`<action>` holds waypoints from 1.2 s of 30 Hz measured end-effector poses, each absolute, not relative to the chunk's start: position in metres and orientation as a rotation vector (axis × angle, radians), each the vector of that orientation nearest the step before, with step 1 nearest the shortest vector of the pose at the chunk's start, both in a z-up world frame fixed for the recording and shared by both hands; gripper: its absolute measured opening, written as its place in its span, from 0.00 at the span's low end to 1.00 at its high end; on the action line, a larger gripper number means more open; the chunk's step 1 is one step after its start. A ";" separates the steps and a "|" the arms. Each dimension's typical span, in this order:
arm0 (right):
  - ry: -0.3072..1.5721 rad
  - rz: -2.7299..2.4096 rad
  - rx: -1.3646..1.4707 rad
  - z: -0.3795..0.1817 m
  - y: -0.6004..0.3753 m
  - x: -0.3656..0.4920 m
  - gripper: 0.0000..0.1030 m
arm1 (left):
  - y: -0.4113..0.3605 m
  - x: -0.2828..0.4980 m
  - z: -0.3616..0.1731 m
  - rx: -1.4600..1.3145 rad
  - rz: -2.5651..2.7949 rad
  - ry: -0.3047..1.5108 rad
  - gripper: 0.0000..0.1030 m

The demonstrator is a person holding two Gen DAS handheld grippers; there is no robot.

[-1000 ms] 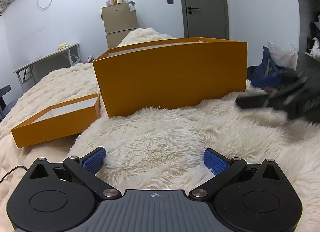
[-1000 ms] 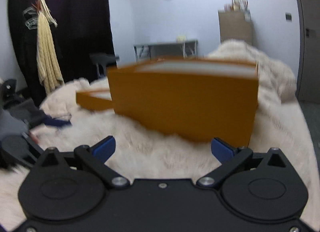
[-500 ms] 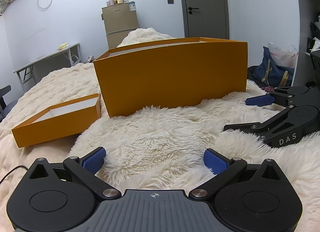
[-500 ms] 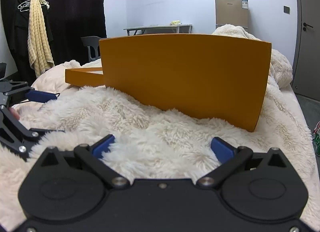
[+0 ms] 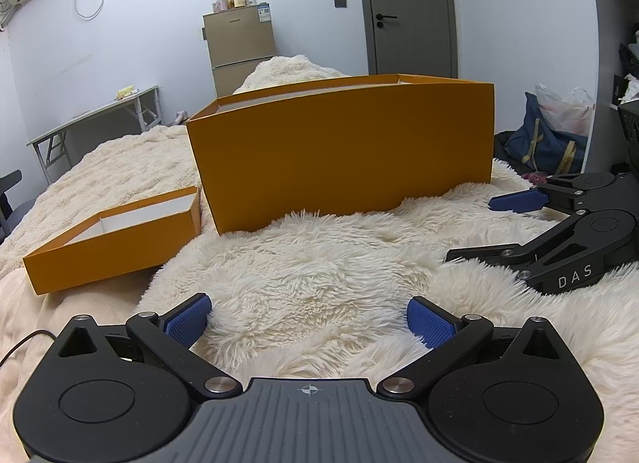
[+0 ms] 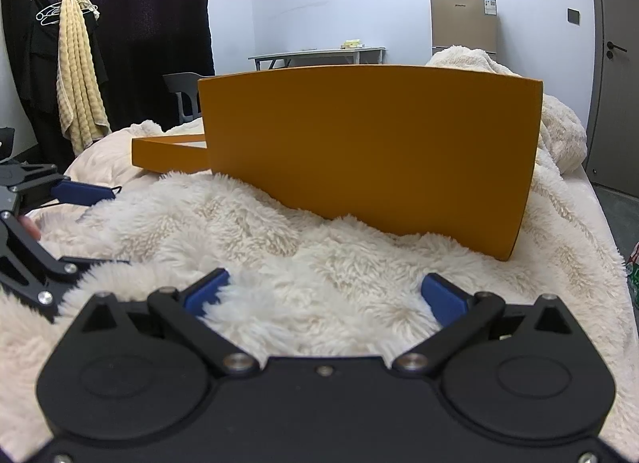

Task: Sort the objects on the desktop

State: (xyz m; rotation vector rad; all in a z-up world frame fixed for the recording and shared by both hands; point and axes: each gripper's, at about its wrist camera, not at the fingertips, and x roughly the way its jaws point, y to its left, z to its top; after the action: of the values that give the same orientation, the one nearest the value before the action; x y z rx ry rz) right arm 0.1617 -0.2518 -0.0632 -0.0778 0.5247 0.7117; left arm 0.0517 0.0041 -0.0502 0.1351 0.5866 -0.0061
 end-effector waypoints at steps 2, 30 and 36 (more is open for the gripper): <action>0.525 0.712 -0.078 -0.063 -0.252 0.162 1.00 | 0.004 0.052 -0.050 0.135 -0.006 0.587 1.00; 0.528 0.712 -0.085 -0.063 -0.250 0.162 1.00 | 0.006 0.052 -0.049 0.124 -0.012 0.591 1.00; 0.527 0.713 -0.087 -0.063 -0.251 0.162 1.00 | 0.007 0.053 -0.048 0.121 -0.013 0.593 1.00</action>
State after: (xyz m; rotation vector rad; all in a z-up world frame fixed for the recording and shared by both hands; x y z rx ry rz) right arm 0.1616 -0.2507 -0.0632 -0.0867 0.5265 0.7125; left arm 0.0527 0.0071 -0.0483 0.1206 0.5927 -0.0133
